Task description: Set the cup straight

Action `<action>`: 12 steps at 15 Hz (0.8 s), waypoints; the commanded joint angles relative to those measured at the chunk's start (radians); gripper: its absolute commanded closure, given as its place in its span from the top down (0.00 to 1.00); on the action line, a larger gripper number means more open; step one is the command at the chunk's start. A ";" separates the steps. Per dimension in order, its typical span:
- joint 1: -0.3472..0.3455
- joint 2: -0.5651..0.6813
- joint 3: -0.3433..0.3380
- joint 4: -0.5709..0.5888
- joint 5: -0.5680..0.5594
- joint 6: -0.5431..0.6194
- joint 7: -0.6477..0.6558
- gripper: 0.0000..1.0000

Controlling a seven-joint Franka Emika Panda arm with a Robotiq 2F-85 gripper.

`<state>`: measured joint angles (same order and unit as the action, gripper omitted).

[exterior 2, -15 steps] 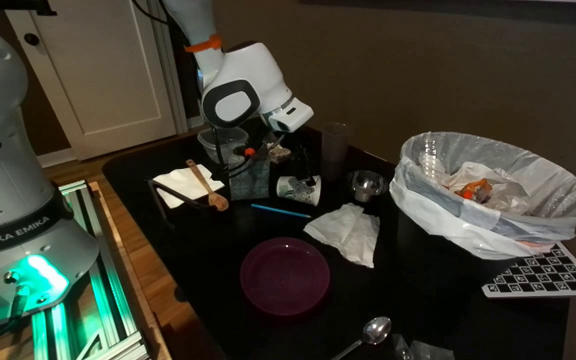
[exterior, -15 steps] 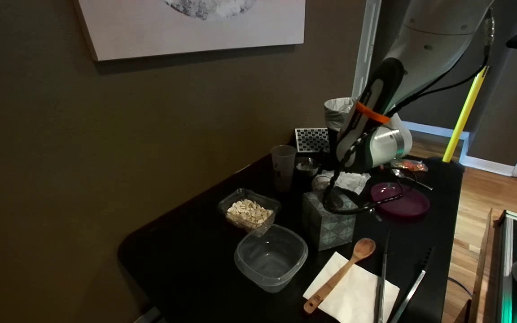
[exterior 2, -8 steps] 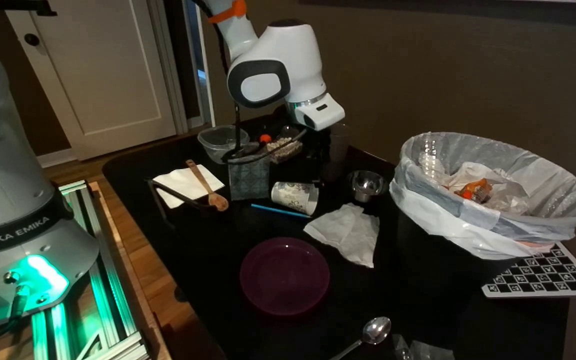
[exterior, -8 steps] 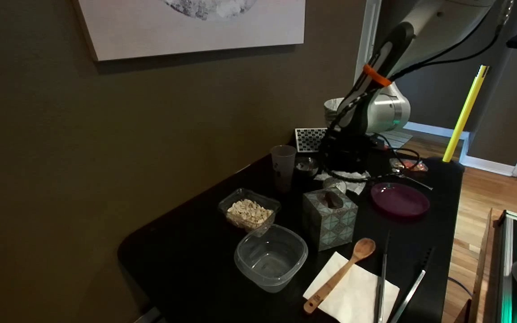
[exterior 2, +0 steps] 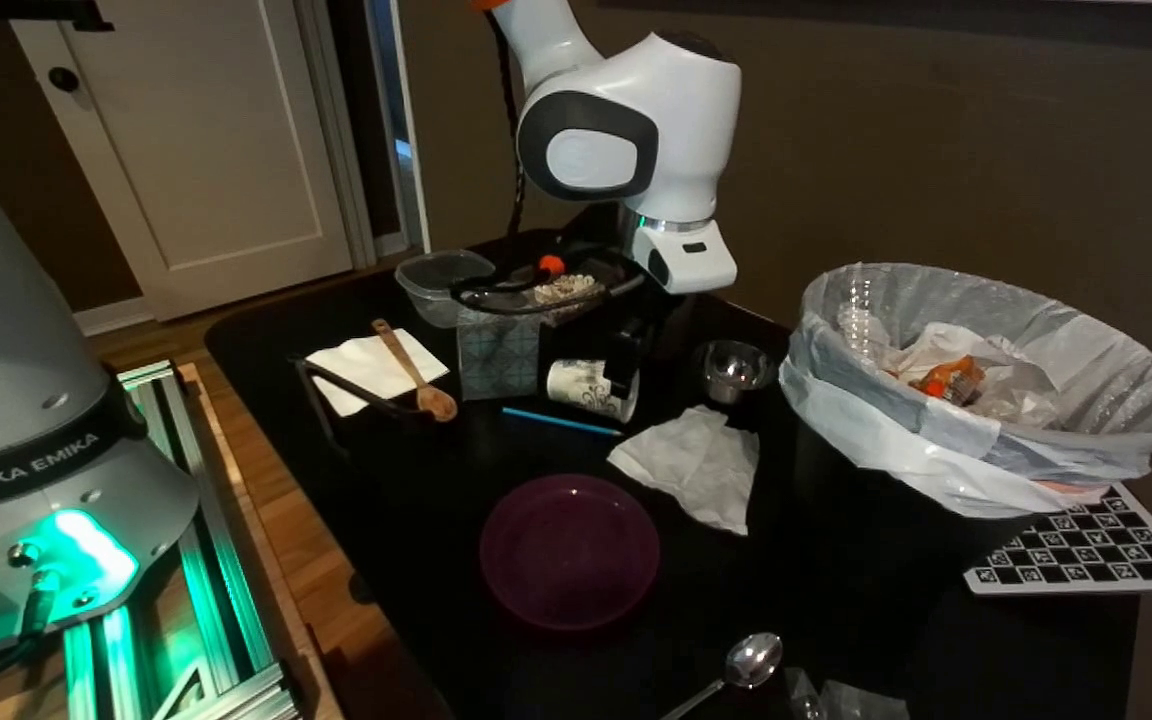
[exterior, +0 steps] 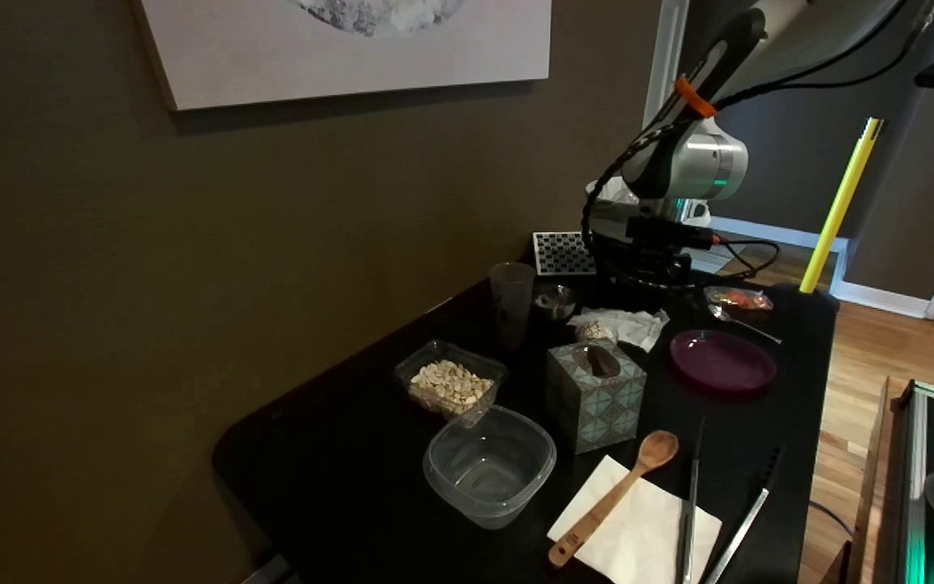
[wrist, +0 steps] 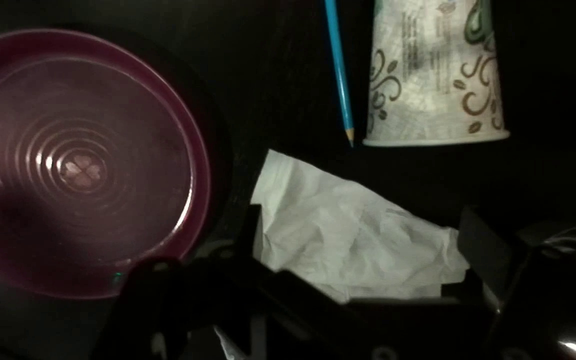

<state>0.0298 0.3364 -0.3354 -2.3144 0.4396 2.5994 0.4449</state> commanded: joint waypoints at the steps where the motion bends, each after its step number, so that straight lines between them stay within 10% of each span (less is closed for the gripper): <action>1: -0.118 0.020 0.077 0.057 0.015 -0.155 0.013 1.00; 12: -0.244 0.235 0.161 0.280 0.103 -0.325 0.007 1.00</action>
<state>-0.1891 0.4816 -0.1951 -2.1201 0.5227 2.3029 0.4293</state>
